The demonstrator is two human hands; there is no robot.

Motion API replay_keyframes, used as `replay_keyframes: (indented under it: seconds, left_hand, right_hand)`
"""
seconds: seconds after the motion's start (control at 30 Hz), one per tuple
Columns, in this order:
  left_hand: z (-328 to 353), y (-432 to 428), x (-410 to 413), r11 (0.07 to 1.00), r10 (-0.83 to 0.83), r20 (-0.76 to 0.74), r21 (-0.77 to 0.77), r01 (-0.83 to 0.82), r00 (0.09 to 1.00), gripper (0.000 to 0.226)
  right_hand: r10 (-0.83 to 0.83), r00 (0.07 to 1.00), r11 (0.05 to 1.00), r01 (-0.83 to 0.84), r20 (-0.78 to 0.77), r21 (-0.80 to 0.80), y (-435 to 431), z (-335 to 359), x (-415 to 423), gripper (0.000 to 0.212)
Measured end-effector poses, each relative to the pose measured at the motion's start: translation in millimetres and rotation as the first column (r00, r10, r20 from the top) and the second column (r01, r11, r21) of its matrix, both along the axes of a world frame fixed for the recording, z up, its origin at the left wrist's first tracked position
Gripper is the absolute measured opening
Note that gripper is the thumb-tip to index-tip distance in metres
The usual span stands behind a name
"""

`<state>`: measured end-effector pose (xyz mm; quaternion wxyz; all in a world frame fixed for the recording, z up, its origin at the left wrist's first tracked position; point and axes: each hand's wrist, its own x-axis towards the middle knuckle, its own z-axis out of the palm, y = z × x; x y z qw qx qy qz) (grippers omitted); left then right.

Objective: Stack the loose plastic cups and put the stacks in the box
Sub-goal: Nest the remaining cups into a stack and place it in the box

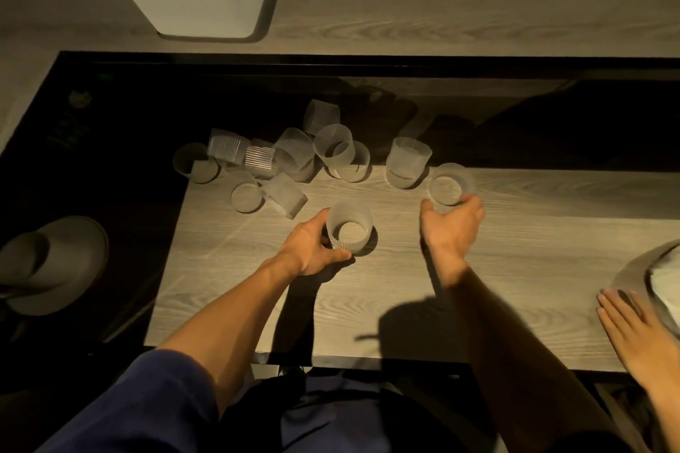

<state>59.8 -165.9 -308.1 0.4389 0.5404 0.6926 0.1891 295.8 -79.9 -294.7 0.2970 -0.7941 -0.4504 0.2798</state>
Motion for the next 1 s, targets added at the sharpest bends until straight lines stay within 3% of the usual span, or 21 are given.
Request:
replay_keyframes:
  seconds: [0.2, 0.4, 0.53, 0.67, 0.73, 0.8, 0.87, 1.0]
  left_hand:
    - [-0.5, 0.0, -0.9, 1.000, 0.003, -0.005, -0.005, -0.003, 1.000, 0.082]
    - [-6.4, 0.8, -3.8, 1.000, 0.007, 0.028, -0.018, -0.007, 1.000, 0.084]
    - [-6.7, 2.1, -5.6, 1.000, 0.008, 0.035, -0.024, -0.007, 0.999, 0.082]
    - [-3.0, 2.8, -4.2, 1.000, 0.006, 0.036, -0.027, -0.005, 0.999, 0.082]
    - [-2.3, 2.4, -3.4, 0.999, 0.014, 0.041, -0.032, -0.013, 0.999, 0.084]
    - [-3.0, 1.9, -3.1, 0.999, 0.022, 0.052, -0.031, -0.020, 0.998, 0.083]
    - [-5.8, 1.6, -3.4, 0.999, 0.033, 0.062, -0.021, -0.032, 0.998, 0.083]
    - [-6.0, 1.1, -3.3, 0.999, 0.027, 0.060, -0.022, -0.026, 0.998, 0.077]
  right_hand:
    - [-0.049, 0.997, 0.990, 0.056, 0.052, -0.128, 32.5, -10.1, 16.8, 0.095]
    - [0.002, 0.997, 0.986, 0.011, 0.074, -0.169, 47.3, -18.1, 18.2, 0.081]
    - [-0.040, 0.997, 0.998, 0.043, 0.067, -0.041, 38.5, -13.4, 14.8, 0.076]
    - [-0.126, 0.972, 0.963, 0.168, -0.198, 0.211, 19.1, 11.9, -1.7, 0.071]
    - [-0.054, 0.953, 0.930, 0.157, -0.297, 0.333, 10.0, 34.4, -15.3, 0.066]
    - [0.139, 0.949, 0.905, -0.006, -0.282, 0.425, -1.2, 57.5, -29.3, 0.060]
    - [0.397, 0.906, 0.838, -0.291, -0.149, 0.461, -13.3, 70.6, -37.7, 0.061]
    - [0.763, 0.646, 0.612, -0.719, -0.008, 0.328, -29.9, 65.1, -37.8, 0.066]
